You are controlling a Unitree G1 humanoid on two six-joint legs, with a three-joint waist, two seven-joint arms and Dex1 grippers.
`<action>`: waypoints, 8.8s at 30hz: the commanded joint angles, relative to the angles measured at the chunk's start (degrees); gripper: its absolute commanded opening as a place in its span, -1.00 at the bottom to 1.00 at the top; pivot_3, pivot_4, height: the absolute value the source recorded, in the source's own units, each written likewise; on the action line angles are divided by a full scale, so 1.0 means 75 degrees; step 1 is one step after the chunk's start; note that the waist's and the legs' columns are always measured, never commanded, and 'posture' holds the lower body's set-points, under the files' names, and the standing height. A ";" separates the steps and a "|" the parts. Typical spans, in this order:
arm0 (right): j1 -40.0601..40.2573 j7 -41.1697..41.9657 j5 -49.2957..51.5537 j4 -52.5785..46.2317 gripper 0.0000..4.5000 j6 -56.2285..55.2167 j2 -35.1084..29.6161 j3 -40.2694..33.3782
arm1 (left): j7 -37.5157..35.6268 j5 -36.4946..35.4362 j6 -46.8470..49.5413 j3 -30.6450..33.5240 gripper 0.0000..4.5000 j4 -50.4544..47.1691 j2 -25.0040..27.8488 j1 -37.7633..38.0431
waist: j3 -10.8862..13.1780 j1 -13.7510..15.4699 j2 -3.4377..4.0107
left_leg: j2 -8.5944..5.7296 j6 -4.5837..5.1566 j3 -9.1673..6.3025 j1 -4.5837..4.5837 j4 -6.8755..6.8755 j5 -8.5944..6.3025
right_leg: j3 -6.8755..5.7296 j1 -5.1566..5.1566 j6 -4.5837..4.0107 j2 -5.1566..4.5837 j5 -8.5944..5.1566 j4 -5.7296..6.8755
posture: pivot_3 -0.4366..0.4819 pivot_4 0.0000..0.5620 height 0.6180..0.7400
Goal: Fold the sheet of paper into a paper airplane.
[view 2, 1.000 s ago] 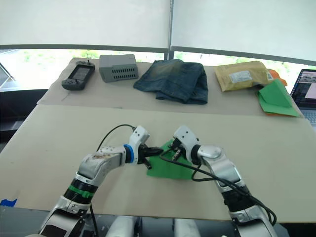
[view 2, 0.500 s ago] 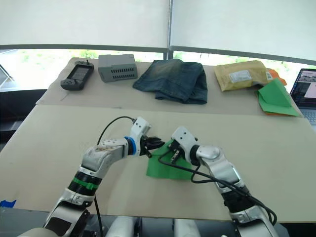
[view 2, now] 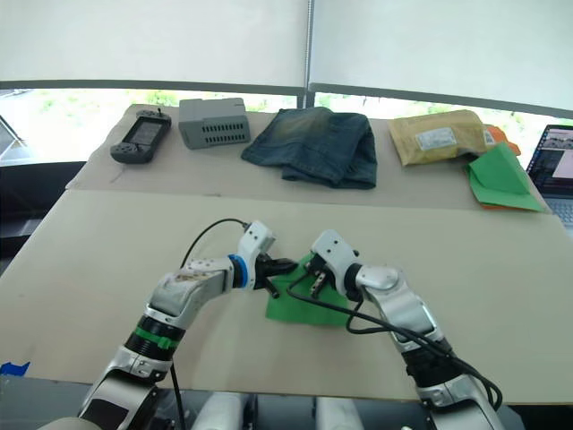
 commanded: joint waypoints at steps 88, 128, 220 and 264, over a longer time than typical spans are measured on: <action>0.4392 0.0450 0.4133 -0.4264 -0.43 0.3900 -0.2378 -0.3841 | -0.1237 0.1050 -0.1318 -0.1084 -1.00 0.0663 0.0288 0.0137 | 0.0002 0.0196 0.0006 | -0.0032 0.0001 -0.0038 -0.0032 0.0008 0.0000 | 0.0005 0.0010 -0.0018 -0.0011 -0.0054 -0.0014 | -0.05 -0.47 0.90; 0.4204 -0.3486 1.0180 -0.2550 -0.95 0.4066 0.0413 -0.4946 | -0.1203 0.1232 -0.1298 -0.1049 -1.00 0.0566 0.0293 0.0191 | -0.0022 0.0057 0.0040 | -0.0030 0.0002 -0.0063 -0.0045 0.0007 0.0000 | 0.0012 0.0012 -0.0025 -0.0009 -0.0059 -0.0015 | -0.05 -0.47 0.90; 0.1245 0.0359 0.2468 -0.0131 -0.99 0.0260 -0.0100 -0.0271 | -0.0735 0.0590 -0.0174 0.0274 -1.00 -0.0394 0.0614 0.0123 | -0.0019 -0.0187 0.0039 | -0.0025 0.0003 -0.0058 -0.0016 0.0006 0.0001 | 0.0014 0.0011 0.0017 0.0017 -0.0033 0.0019 | -0.05 -0.47 0.90; -0.0538 -0.0657 0.1254 0.2087 -0.99 -0.0663 0.0506 -0.0882 | -0.1482 0.1350 -0.1752 -0.0898 -1.00 0.0055 0.1077 0.0386 | -0.0020 -0.0129 0.0034 | -0.0031 0.0004 -0.0059 -0.0005 0.0002 0.0003 | 0.0017 0.0021 0.0000 0.0012 -0.0031 0.0027 | -0.05 -0.47 0.90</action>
